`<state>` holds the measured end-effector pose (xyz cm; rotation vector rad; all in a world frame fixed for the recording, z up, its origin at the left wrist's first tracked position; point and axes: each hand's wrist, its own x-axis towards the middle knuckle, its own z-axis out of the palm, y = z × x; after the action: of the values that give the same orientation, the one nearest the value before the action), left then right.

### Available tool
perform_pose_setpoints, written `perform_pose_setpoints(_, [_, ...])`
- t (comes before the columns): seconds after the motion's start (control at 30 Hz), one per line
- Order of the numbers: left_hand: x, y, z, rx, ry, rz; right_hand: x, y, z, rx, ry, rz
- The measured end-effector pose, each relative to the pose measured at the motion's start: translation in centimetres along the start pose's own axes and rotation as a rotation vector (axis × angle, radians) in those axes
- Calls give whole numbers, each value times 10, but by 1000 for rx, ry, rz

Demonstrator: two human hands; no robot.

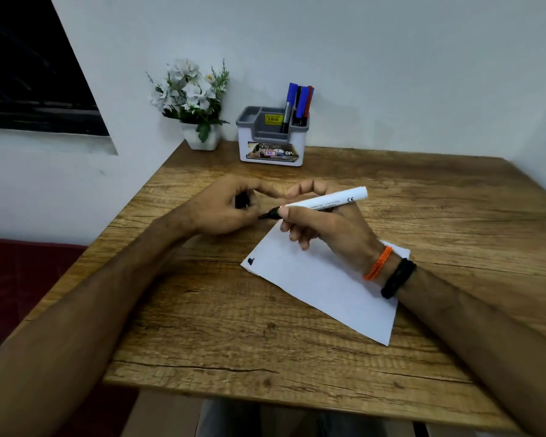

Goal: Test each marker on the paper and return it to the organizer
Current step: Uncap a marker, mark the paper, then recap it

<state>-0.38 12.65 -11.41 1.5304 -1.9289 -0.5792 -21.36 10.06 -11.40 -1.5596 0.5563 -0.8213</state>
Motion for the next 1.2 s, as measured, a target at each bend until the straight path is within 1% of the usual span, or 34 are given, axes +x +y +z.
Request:
perform_pose_setpoints(0.13, [-5,2,-2,-162,80,-37,4,-3,-8,-49,75,-10])
perform_pose_setpoints(0.33, [-6,4,3,-228,165,12,7,-3,-16,-10,184,-50])
perform_pose_setpoints(0.43, [-3,6,3,-228,202,49,8,-2,-20,30,179,-44])
perform_pose_setpoints(0.6, [-2,11,6,-397,293,47,10,0,-24,96,133,-20])
perform_pose_setpoints(0.77, [-2,12,7,-461,327,47,10,2,-25,107,102,-23])
perform_pose_setpoints(0.93, [-2,14,9,-514,296,73,9,1,-22,35,102,-27])
perform_pose_setpoints(1.03, [-2,14,9,-483,318,86,10,1,-22,37,124,-18])
perform_pose_setpoints(1.13, [-1,13,7,-495,349,61,11,4,-24,-43,154,-85])
perform_pose_setpoints(1.2, [-1,12,7,-474,358,42,12,8,-24,-154,151,-153])
